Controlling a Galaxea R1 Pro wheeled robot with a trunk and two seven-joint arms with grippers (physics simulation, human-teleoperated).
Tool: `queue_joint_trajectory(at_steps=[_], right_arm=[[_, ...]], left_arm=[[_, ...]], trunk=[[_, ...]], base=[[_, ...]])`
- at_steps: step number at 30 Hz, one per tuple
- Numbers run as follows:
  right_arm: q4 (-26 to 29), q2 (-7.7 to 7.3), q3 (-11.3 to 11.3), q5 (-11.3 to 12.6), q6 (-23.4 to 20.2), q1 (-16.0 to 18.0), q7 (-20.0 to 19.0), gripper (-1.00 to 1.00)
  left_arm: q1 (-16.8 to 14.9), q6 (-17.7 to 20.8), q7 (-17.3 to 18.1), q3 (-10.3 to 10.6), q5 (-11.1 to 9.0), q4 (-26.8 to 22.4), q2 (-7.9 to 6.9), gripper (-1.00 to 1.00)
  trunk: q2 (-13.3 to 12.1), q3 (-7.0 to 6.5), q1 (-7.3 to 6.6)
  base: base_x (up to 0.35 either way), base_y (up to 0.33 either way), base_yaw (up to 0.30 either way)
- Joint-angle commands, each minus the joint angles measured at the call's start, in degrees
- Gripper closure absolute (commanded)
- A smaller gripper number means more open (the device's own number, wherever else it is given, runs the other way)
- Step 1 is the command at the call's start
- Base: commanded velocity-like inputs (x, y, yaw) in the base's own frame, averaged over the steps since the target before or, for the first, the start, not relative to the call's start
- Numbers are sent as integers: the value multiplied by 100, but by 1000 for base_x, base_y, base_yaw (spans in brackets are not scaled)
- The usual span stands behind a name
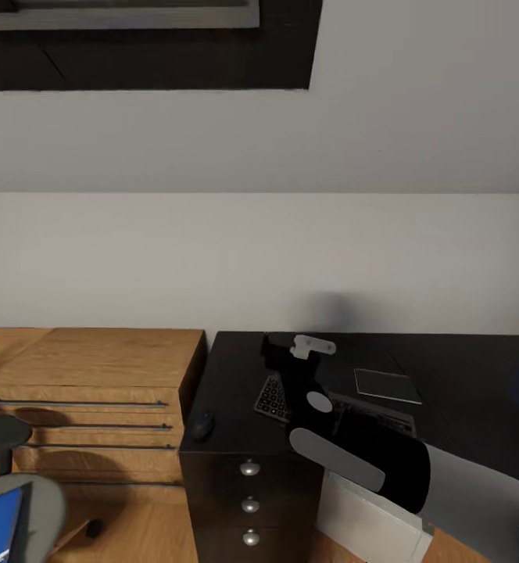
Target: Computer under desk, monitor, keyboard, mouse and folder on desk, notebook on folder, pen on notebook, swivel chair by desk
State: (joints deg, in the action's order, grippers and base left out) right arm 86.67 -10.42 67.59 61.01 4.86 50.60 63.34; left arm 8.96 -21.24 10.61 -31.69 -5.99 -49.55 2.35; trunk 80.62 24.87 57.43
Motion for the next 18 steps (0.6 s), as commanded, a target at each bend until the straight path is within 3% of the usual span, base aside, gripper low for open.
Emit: queue_joint_trajectory(at_steps=[1, 8, 18], right_arm=[[2, -3, 13, 34, 51, 11, 18, -100], [-8, -4, 9, 34, 51, 11, 19, -100], [-9, -11, 8, 34, 51, 11, 20, -100]], left_arm=[[-1, 6, 55, -13, -60, -2, 5, -100], [-1, 6, 58, -13, -59, -2, 7, -100], [0, 6, 64, -13, -53, -2, 8, -100]], trunk=[[4, 7, -2], [4, 37, -2], [4, 47, -2]], base=[[-265, 205, 241], [-266, 206, 169], [-288, 160, 31]])
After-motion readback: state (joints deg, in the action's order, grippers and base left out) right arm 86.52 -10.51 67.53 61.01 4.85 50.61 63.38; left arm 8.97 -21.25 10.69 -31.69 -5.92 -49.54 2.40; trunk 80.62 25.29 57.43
